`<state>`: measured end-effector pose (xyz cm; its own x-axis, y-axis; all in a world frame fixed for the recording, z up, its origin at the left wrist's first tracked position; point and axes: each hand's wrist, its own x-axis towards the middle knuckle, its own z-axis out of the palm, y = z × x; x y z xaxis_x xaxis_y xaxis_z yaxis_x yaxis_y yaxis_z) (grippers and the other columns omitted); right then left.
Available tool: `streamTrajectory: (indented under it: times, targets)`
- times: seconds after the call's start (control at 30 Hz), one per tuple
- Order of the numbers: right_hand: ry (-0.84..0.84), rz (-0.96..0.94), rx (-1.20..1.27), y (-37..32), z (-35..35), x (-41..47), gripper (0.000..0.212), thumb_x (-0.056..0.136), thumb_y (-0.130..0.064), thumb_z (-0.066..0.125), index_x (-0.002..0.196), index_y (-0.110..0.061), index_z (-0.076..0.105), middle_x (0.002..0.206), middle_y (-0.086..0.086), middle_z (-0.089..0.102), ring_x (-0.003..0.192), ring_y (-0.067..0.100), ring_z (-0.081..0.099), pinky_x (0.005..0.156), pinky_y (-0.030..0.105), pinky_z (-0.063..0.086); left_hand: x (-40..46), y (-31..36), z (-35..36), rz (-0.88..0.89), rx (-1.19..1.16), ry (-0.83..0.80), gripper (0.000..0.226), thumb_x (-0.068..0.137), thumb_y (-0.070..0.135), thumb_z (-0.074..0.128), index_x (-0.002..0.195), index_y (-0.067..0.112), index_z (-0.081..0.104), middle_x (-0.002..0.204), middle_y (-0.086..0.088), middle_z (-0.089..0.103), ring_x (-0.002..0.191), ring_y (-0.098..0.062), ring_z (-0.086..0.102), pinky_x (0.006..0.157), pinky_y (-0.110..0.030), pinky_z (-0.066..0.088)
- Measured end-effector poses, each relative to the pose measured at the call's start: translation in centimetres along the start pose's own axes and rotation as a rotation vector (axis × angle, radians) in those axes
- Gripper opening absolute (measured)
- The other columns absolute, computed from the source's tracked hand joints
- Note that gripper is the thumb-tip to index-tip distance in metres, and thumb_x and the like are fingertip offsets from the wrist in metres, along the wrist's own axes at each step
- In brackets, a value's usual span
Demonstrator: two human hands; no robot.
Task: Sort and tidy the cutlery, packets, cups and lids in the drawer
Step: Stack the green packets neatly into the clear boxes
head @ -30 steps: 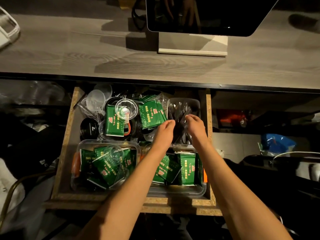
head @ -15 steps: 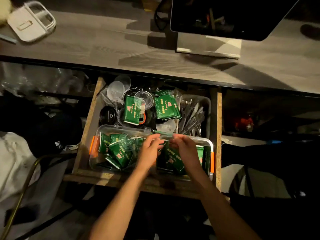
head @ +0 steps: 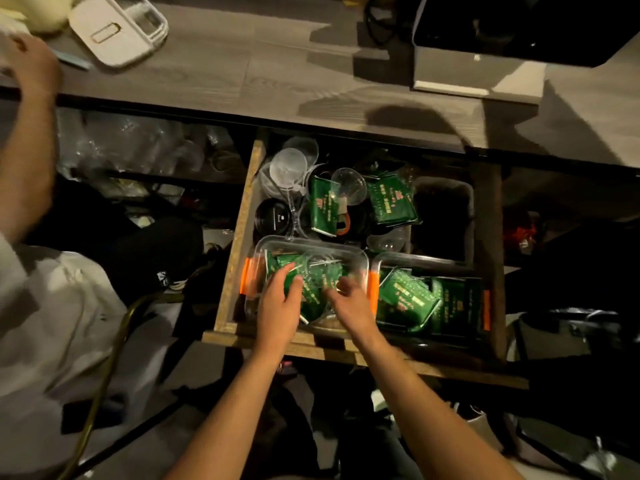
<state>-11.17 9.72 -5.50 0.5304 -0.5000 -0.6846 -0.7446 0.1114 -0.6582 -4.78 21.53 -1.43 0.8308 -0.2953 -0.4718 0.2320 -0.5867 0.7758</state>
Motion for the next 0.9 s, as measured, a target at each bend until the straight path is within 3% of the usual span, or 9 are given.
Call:
streamTrajectory:
  times: [0.17,0.3,0.4,0.5,0.6,0.7,0.77,0.83,0.9]
  targets:
    - [0.121,0.02,-0.177,0.3,2.6,1.6,0.072,0.086,-0.03,0.074,0.145,-0.004,0.04,0.136,0.013,0.058,0.123,0.026,0.057,0.102,0.034,0.047,1.9,-2.1,-0.9,-0.076,0.034,-0.209,0.05,0.105,0.048,0.034,0.151,0.03,0.037,0.156,0.004,0.039,0.144,-0.018,0.035,0.11,-0.034,0.029]
    - [0.062,0.057,-0.379,0.9,2.9,2.0,0.048,0.089,-0.019,0.071,0.129,-0.002,0.053,0.118,0.013,0.069,0.102,0.026,0.067,0.08,0.025,0.05,2.9,-2.9,-0.9,-0.087,0.059,-0.305,0.052,0.105,0.052,0.028,0.152,0.031,0.035,0.157,0.004,0.039,0.143,-0.018,0.036,0.104,-0.032,0.03]
    - [0.137,-0.037,-0.548,1.1,3.0,1.2,0.024,0.094,-0.015,0.063,0.114,-0.004,0.065,0.107,0.013,0.072,0.093,0.025,0.068,0.077,0.025,0.051,3.2,-2.7,-0.9,-0.071,0.066,-0.311,0.051,0.105,0.05,0.029,0.151,0.029,0.038,0.155,0.004,0.041,0.142,-0.017,0.037,0.111,-0.036,0.031]
    - [0.267,-0.084,-0.53,1.0,2.8,0.2,0.018,0.095,-0.008,0.056,0.104,-0.009,0.071,0.092,0.011,0.074,0.078,0.024,0.069,0.063,0.025,0.049,3.2,-2.2,-1.2,-0.04,0.087,-0.291,0.049,0.106,0.048,0.031,0.149,0.028,0.041,0.153,0.005,0.044,0.14,-0.016,0.039,0.112,-0.037,0.032]
    - [0.406,-0.086,-0.55,0.5,2.2,-0.8,0.019,0.093,-0.012,0.058,0.104,-0.016,0.072,0.086,0.008,0.074,0.076,0.027,0.07,0.062,0.032,0.055,3.8,-1.8,-1.2,-0.015,0.087,-0.293,0.048,0.106,0.046,0.033,0.149,0.026,0.041,0.152,0.005,0.044,0.139,-0.015,0.04,0.107,-0.031,0.031]
    - [0.582,-0.195,-0.562,-0.5,0.9,-1.8,0.023,0.09,-0.013,0.063,0.111,-0.019,0.071,0.098,0.004,0.072,0.092,0.025,0.065,0.064,0.032,0.053,4.6,-1.6,-0.7,-0.017,0.082,-0.334,0.052,0.105,0.048,0.032,0.152,0.026,0.037,0.156,0.003,0.04,0.142,-0.017,0.036,0.112,-0.036,0.029]
    - [0.675,-0.204,-0.545,-1.4,0.0,-2.3,0.026,0.087,-0.015,0.067,0.113,-0.019,0.07,0.103,0.001,0.07,0.101,0.023,0.059,0.064,0.028,0.042,5.2,-1.6,-0.3,-0.038,0.073,-0.341,0.055,0.104,0.052,0.029,0.153,0.028,0.033,0.158,0.003,0.036,0.145,-0.019,0.032,0.116,-0.04,0.027]
    - [0.765,-0.156,-0.418,-2.1,-0.6,-2.3,0.023,0.089,-0.017,0.065,0.111,-0.021,0.071,0.101,-0.001,0.068,0.1,0.02,0.059,0.066,0.027,0.039,5.7,-1.4,0.1,-0.068,0.071,-0.335,0.059,0.104,0.055,0.025,0.155,0.028,0.029,0.16,0.003,0.032,0.147,-0.019,0.029,0.118,-0.042,0.024]
    - [0.816,-0.15,-0.216,-2.6,-1.1,-1.9,0.022,0.091,-0.016,0.062,0.11,-0.022,0.07,0.102,-0.002,0.067,0.096,0.015,0.062,0.071,0.027,0.046,6.2,-1.1,0.4,-0.101,0.065,-0.348,0.061,0.104,0.056,0.02,0.156,0.025,0.025,0.162,0.002,0.028,0.149,-0.019,0.025,0.12,-0.04,0.02]
